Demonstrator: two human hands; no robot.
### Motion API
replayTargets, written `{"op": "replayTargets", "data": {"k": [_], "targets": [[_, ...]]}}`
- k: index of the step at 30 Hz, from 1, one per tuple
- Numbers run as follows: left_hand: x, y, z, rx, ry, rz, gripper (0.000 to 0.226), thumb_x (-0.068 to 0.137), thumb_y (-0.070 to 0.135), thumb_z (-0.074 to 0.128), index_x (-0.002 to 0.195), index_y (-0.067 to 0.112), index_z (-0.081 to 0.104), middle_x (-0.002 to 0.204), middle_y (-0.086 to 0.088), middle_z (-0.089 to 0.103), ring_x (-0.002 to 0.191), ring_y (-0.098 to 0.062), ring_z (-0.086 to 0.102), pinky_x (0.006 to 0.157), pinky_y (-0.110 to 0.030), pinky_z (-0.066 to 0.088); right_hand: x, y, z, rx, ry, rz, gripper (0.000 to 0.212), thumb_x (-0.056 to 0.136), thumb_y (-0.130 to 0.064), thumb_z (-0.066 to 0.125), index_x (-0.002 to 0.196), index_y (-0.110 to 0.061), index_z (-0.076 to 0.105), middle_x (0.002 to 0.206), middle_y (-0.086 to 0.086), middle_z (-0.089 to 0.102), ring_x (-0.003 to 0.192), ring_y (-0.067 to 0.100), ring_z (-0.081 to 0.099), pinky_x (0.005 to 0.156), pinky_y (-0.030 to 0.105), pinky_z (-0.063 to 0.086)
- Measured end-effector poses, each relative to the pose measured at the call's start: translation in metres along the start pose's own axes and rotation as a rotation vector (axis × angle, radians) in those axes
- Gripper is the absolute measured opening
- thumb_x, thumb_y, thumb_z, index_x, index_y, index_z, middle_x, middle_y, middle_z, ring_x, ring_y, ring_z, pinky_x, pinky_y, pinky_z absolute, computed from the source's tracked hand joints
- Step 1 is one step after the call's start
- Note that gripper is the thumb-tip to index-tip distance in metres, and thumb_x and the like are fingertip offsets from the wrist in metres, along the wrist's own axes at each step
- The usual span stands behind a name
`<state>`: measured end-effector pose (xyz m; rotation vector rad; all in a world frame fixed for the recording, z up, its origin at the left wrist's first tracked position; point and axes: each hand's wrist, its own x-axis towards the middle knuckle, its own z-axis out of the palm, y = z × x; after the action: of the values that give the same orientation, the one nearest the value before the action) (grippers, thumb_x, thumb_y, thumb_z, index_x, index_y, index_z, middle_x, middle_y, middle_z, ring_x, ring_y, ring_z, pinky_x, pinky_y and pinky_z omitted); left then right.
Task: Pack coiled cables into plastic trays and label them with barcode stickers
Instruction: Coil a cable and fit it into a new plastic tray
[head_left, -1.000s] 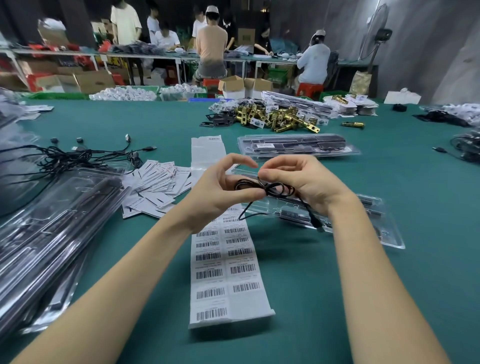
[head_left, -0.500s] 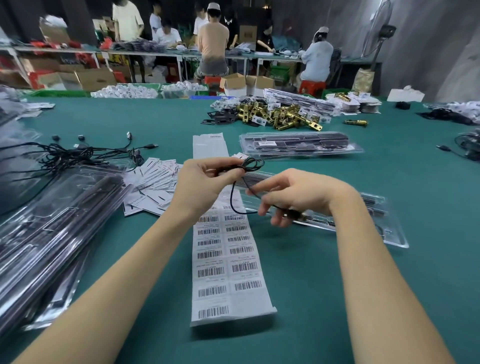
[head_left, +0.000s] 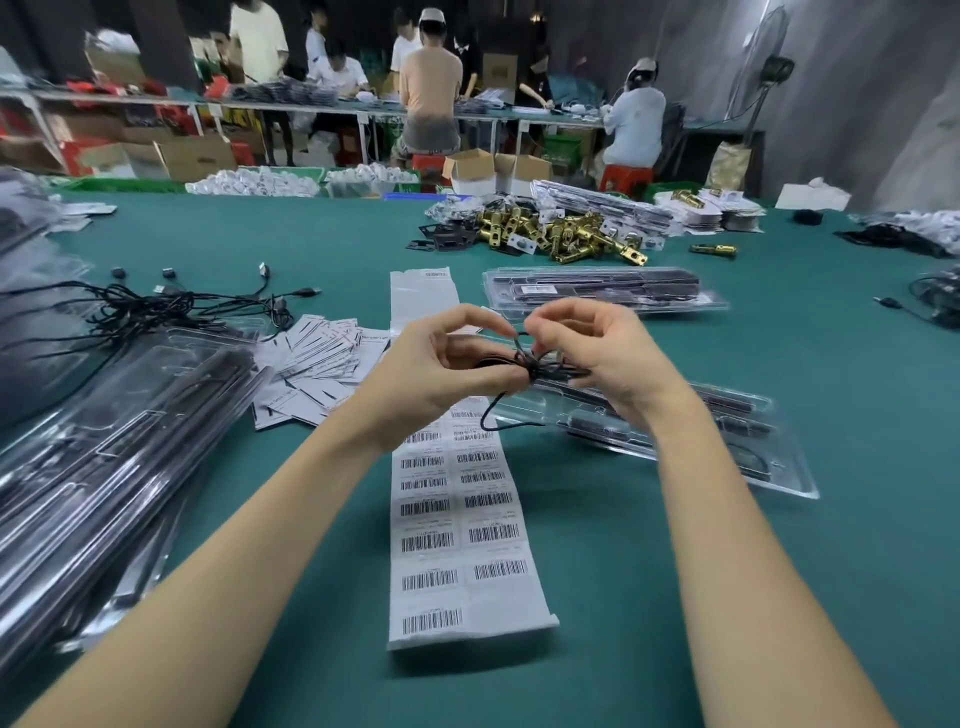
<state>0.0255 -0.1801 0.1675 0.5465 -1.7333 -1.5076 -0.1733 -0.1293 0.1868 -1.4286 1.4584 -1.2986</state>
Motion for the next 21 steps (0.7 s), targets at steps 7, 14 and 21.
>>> {"op": "replayTargets", "data": {"k": [7, 14, 21], "targets": [[0.005, -0.009, 0.001, 0.063, 0.232, 0.032, 0.028, 0.076, 0.006, 0.082, 0.102, 0.012, 0.076, 0.095, -0.007, 0.078, 0.087, -0.016, 0.073, 0.086, -0.028, 0.058, 0.002, 0.007, 0.009, -0.103, -0.158, 0.151, 0.015, 0.093, -0.005, 0.067, 0.102, -0.013, 0.074, 0.075, 0.000, 0.070, 0.058, 0.009, 0.052, 0.050, 0.017, 0.045], [0.006, -0.014, -0.001, 0.374, 0.438, 0.041, 0.017, 0.079, 0.010, 0.080, 0.092, 0.020, 0.079, 0.087, 0.004, 0.078, 0.079, -0.014, 0.075, 0.073, -0.021, 0.055, -0.003, -0.027, 0.010, -0.310, -0.389, 0.168, 0.022, 0.092, -0.003, 0.068, 0.113, -0.010, 0.068, 0.091, 0.009, 0.078, 0.076, 0.020, 0.075, 0.065, 0.024, 0.060], [0.003, -0.015, 0.000, 0.317, 0.382, 0.013, 0.022, 0.078, 0.009, 0.079, 0.088, 0.023, 0.065, 0.084, -0.003, 0.076, 0.076, -0.027, 0.074, 0.080, -0.050, 0.060, -0.004, -0.027, 0.005, -0.287, -0.359, 0.040, 0.013, 0.085, -0.005, 0.076, 0.097, -0.009, 0.078, 0.083, 0.013, 0.077, 0.079, 0.024, 0.076, 0.074, 0.030, 0.062]]}}
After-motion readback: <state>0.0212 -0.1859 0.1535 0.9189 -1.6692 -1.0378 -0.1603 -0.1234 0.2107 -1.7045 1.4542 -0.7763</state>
